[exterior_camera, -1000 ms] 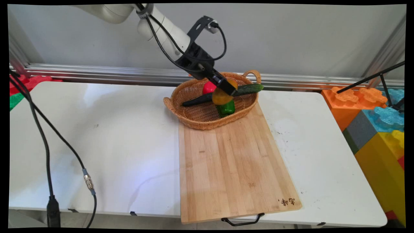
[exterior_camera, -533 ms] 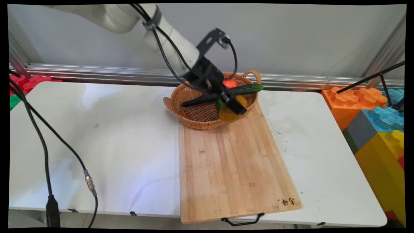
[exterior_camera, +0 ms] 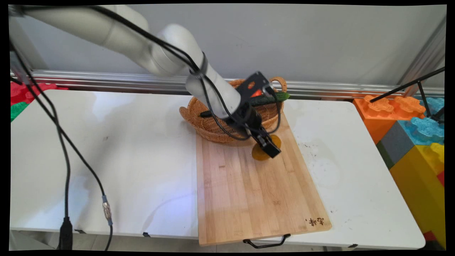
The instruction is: Place the picked object on the cutting board
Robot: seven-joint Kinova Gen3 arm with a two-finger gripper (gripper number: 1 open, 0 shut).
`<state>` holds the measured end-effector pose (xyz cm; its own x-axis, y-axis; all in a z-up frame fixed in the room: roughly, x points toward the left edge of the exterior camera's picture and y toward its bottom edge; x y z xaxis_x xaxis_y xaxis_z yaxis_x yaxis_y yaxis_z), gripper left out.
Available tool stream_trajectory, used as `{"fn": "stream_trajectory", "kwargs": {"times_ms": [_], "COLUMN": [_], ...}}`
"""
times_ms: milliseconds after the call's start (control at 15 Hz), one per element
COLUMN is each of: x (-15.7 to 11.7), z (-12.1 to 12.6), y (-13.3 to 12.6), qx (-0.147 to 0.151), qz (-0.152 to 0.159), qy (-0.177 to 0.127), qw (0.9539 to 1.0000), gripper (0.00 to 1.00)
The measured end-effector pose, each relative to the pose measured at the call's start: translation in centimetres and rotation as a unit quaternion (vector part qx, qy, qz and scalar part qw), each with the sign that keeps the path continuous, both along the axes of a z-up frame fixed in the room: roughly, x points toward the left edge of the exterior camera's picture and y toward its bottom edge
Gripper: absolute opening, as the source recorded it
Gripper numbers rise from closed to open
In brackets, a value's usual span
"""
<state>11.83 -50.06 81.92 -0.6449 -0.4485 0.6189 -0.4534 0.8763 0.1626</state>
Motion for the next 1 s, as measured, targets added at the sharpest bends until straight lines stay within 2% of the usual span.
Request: {"fn": "stream_trajectory", "kwargs": {"times_ms": [267, 800, 867, 1000], "x": [-1.6, -2.8, -2.9, -3.0], "z": [-2.9, -5.9, -6.0, -6.1], "y": [0.0, 0.1, 0.2, 0.2], "qx": [-0.005, -0.017, -0.019, -0.022], "qz": [0.001, -0.003, -0.006, -0.011], "qy": [-0.013, -0.031, -0.032, -0.032], "qw": [0.9999, 0.9994, 0.9993, 0.9992], "gripper": [0.00, 0.00, 1.00, 1.00]}}
